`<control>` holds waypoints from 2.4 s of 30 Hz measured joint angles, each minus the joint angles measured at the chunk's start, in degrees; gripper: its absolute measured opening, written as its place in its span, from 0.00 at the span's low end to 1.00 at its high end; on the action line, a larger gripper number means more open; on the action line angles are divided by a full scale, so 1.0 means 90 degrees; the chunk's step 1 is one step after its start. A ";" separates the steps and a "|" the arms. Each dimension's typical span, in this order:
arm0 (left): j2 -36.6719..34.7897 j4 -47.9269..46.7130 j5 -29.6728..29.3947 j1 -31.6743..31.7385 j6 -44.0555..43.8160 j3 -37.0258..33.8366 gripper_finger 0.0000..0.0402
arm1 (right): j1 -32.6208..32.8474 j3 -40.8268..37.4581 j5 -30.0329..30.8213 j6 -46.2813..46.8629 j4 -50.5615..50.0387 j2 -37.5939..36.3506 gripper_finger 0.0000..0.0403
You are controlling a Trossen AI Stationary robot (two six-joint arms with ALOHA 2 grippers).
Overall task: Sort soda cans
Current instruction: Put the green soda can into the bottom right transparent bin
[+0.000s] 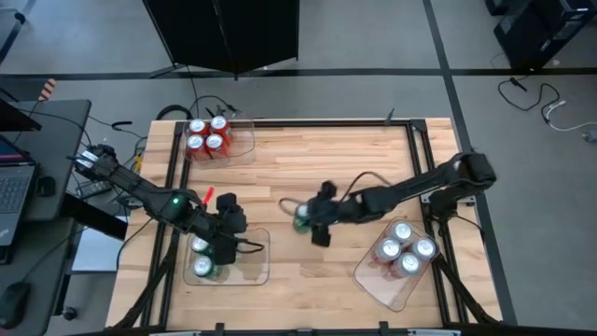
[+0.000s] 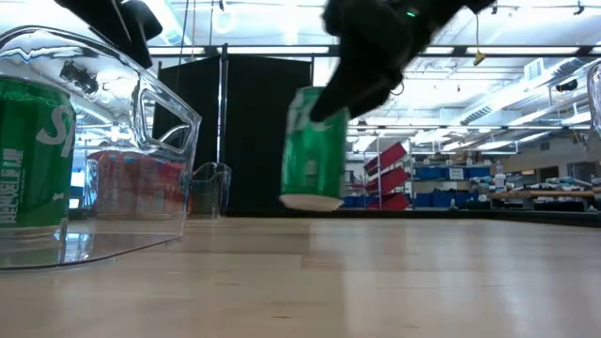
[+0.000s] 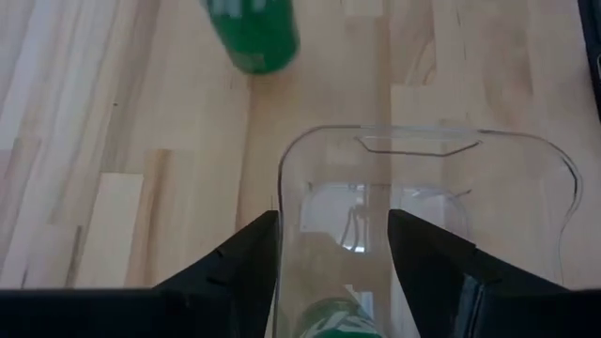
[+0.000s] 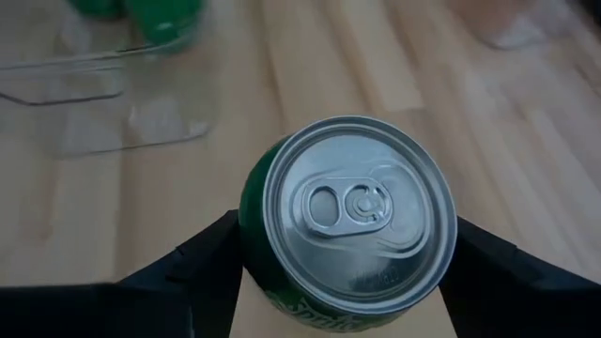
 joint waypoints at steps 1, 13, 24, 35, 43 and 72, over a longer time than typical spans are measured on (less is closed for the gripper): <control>0.0000 0.0000 0.0051 0.0006 0.0008 0.0000 0.50 | 0.0057 0.0256 0.0002 -0.0049 -0.0119 0.0223 0.69; 0.0000 -0.0012 0.0167 0.0007 0.0165 0.0000 0.50 | 0.0154 0.1961 0.0023 -0.0511 -0.0744 0.1838 0.69; 0.0000 -0.0006 0.0164 0.0007 0.0152 0.0000 0.50 | 0.0154 0.1991 0.0056 -0.0470 -0.0636 0.1903 0.80; 0.0000 0.0219 0.0056 0.0048 0.0148 -0.0002 0.51 | 0.0320 0.1980 0.0007 -0.0328 -0.0519 0.1783 0.85; 0.0000 0.0355 0.0124 0.0595 0.0276 0.0050 0.51 | 0.0864 0.1980 0.0949 -0.0266 -0.1407 0.0814 0.74; 0.1118 0.0526 0.1842 0.1909 0.1002 0.1317 0.23 | 0.1123 -0.1819 0.2815 0.0642 0.1165 -0.1203 0.00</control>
